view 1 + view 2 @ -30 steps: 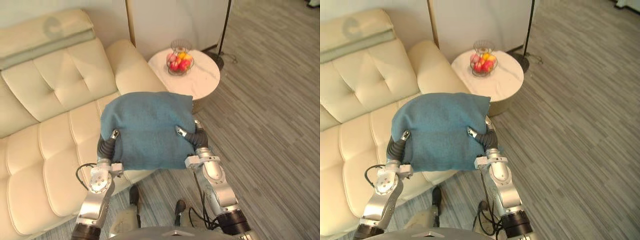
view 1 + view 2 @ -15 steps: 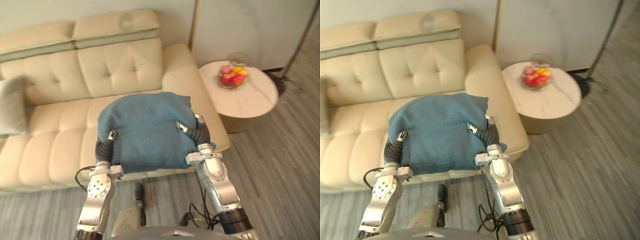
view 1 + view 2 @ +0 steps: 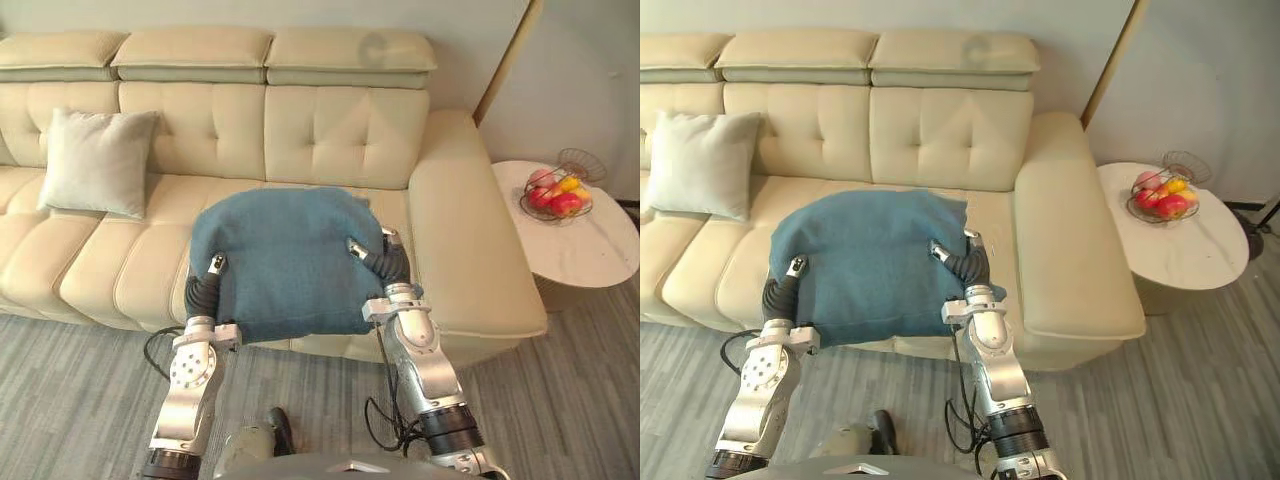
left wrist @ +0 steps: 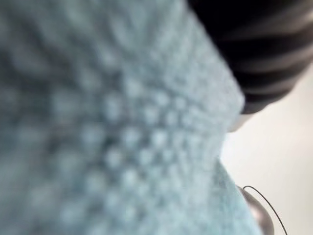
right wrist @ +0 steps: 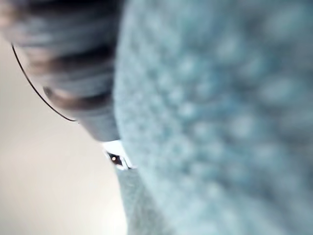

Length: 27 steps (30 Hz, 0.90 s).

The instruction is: Pick up cushions and gather them together orderly.

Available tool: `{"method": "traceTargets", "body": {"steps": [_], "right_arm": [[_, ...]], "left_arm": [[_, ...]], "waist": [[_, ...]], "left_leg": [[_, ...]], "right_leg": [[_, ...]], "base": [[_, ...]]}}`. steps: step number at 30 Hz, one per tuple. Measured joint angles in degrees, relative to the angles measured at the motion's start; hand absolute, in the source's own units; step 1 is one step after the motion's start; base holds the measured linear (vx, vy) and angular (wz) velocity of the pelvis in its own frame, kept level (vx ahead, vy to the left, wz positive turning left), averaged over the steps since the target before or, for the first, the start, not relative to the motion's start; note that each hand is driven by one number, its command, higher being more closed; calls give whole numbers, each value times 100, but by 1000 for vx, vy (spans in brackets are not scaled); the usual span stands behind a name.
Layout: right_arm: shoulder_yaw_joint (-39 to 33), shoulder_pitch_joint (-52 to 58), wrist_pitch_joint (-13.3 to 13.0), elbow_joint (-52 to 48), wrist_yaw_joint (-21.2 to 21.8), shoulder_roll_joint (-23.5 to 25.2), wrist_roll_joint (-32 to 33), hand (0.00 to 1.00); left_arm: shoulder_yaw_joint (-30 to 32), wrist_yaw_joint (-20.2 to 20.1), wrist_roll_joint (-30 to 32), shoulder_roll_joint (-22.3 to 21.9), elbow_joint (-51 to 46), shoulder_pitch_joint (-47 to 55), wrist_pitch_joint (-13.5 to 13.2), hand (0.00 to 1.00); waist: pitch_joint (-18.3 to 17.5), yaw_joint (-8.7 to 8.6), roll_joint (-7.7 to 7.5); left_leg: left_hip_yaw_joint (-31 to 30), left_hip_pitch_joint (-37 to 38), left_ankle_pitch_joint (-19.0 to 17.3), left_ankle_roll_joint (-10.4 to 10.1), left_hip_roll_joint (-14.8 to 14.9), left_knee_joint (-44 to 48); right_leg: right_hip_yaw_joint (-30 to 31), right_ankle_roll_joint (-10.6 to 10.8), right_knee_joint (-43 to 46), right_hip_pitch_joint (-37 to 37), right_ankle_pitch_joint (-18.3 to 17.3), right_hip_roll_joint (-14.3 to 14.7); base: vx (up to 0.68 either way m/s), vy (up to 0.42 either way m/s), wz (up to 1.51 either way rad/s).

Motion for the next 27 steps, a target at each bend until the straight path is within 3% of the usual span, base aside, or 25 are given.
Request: {"method": "traceTargets", "body": {"steps": [2, 4, 6, 8, 10, 12, 14, 15, 16, 18, 20, 22, 24, 27], "right_arm": [[1, -4, 0, -9, 16, -16, 1, 100], [6, -16, -1, -11, 54, -30, 6, 100], [7, -20, 0, -11, 89, -61, 55, 100], [6, -15, 0, -21, 110, -151, 66, 100], [-4, 9, -3, -106, 114, -290, 79, 100], [-6, 139, -5, -307, 118, -398, 188, 100], [-15, 408, -30, -540, 119, -441, 245, 100], [-18, 582, -28, -703, 118, -442, 285, 100], [-16, 723, -28, -823, 119, -440, 284, 100], [2, 1228, -27, -1456, 123, -469, 290, 100], [-12, 1509, -31, -1994, 125, -483, 293, 100], [-26, 1591, -50, -2261, 124, -478, 301, 100], [-85, 1594, -104, -2312, 124, -479, 304, 100], [-113, 1603, -118, -2291, 122, -477, 396, 100]], "left_arm": [[-1, -2, 0, 7, 1, 10, 8, 100], [1, -3, 0, 6, -2, 16, 9, 100], [-1, -3, 6, 5, -3, 16, 10, 100], [-45, -3, 54, 6, -3, 11, 12, 100], [-125, -23, 120, 7, -8, 10, 13, 100], [-180, -51, 120, -24, -13, 10, 18, 100], [-234, -104, 120, -37, -38, 11, 17, 100], [-261, -117, 120, -65, -49, 23, 22, 100], [-264, -119, 120, -118, -52, 96, 27, 100], [-290, -264, 117, -248, -228, 431, 42, 100], [-343, -343, 117, -321, -512, 606, 48, 100], [-337, -410, 118, -330, -655, 578, 48, 100], [-337, -480, 120, -398, -667, 518, 49, 100], [-333, -483, 123, -477, -670, 516, 49, 100]], "waist": [[33, -49, -66], [41, -47, -71], [78, -73, -9], [110, -210, 41], [99, -347, -18], [97, -353, 20], [80, -336, 142], [110, -328, 170], [123, -291, 182], [149, -147, 242], [132, -129, 290], [136, -132, 285], [134, -144, 250], [146, -78, 231]], "left_leg": [[-107, 143, 22, -7, -105, -284], [-134, 191, 42, 3, -180, -376], [-202, 268, 94, 84, -200, -460], [-464, 368, 168, 53, -254, -645], [-755, 436, 250, -40, -429, -757], [-968, 408, 228, -91, -519, -652], [-1149, 191, 45, -345, -349, -185], [-1061, 20, -175, -625, -48, 576], [-1049, -51, -294, -751, 137, 1143], [-526, -380, -235, -604, 653, 2703], [-326, -644, -188, -419, 925, 3426], [-287, -650, -634, -311, 1063, 3230], [-292, -587, -833, -386, 1064, 2500], [-686, -429, -602, -581, 843, 960]], "right_leg": [[125, 69, -185, -42, -363, 591], [136, 17, -442, -198, -439, 1035], [157, -27, -749, -375, -423, 1394], [327, -14, -1097, -471, -230, 1626], [704, -79, -1306, -474, -46, 1624], [644, -206, -1173, -452, 170, 1543], [271, -227, -1212, -335, 74, 1553], [107, -316, -1231, -148, 9, 1657], [63, -367, -1237, 47, -58, 1758], [175, -394, -1287, 459, -274, 1950], [333, -423, -1256, 577, -424, 1956], [540, -445, -1253, 614, -508, 1903], [704, -314, -1261, 669, -470, 1744], [976, -57, -1297, 756, -481, 1511]], "base": [[16, 66, 48], [44, 6, 18], [71, -47, 16], [134, -71, 60], [196, -102, 89], [196, -126, 73], [260, -156, 68], [286, -158, 46], [292, -157, 22], [277, -105, -32], [240, 16, -44], [184, 81, -48], [178, 139, -34], [216, 301, -45]]}}
